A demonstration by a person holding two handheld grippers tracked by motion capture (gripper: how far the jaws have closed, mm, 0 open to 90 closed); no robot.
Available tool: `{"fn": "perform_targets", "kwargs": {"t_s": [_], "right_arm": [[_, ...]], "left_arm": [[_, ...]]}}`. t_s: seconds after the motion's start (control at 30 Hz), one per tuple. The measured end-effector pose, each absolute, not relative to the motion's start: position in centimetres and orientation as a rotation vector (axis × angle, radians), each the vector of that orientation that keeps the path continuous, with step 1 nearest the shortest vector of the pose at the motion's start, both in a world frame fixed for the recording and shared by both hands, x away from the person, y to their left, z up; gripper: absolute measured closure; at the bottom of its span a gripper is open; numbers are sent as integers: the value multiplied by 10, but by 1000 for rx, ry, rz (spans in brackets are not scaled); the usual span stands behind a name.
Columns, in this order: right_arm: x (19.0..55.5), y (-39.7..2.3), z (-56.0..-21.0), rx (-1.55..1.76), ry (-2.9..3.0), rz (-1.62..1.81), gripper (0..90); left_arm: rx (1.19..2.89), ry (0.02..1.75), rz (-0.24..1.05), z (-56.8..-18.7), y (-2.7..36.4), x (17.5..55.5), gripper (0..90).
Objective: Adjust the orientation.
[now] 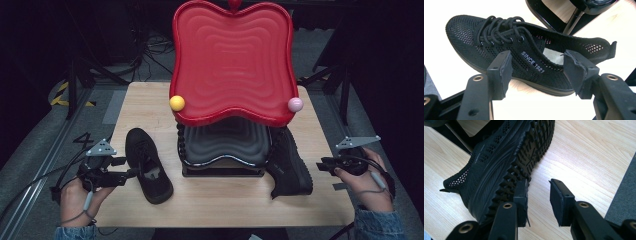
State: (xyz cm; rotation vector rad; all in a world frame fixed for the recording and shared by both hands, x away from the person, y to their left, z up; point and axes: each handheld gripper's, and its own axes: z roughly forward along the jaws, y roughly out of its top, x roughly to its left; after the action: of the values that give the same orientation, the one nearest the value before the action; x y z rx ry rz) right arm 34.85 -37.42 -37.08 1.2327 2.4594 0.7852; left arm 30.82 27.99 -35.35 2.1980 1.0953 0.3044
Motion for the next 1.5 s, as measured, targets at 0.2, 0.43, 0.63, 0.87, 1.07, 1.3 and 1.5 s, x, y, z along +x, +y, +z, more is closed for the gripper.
{"fn": "perform_targets", "kwargs": {"t_s": [0.2, 0.43, 0.63, 0.87, 1.07, 1.3, 1.5], "right_arm": [[348, -375, -371, 1240, 2450, 794, 677], [348, -374, -371, 1241, 2455, 789, 675], [346, -375, -372, 1244, 2454, 790, 670], [346, -375, -376, 1261, 2454, 778, 666], [347, -372, -377, 1261, 2462, 773, 663], [347, -372, -379, 1256, 2469, 770, 658], [347, -371, -378, 1258, 2467, 773, 649]], "left_arm": [[2201, 1079, 285, -346, 274, 307, 410], [2217, 1070, 254, -338, 261, 304, 418], [2251, 1038, 208, -335, 244, 305, 422], [2298, 1062, 189, -337, 225, 311, 426], [2314, 1102, 150, -344, 218, 315, 450], [2286, 1108, 108, -342, 217, 315, 471], [2325, 1075, 85, -342, 207, 314, 469]]}}
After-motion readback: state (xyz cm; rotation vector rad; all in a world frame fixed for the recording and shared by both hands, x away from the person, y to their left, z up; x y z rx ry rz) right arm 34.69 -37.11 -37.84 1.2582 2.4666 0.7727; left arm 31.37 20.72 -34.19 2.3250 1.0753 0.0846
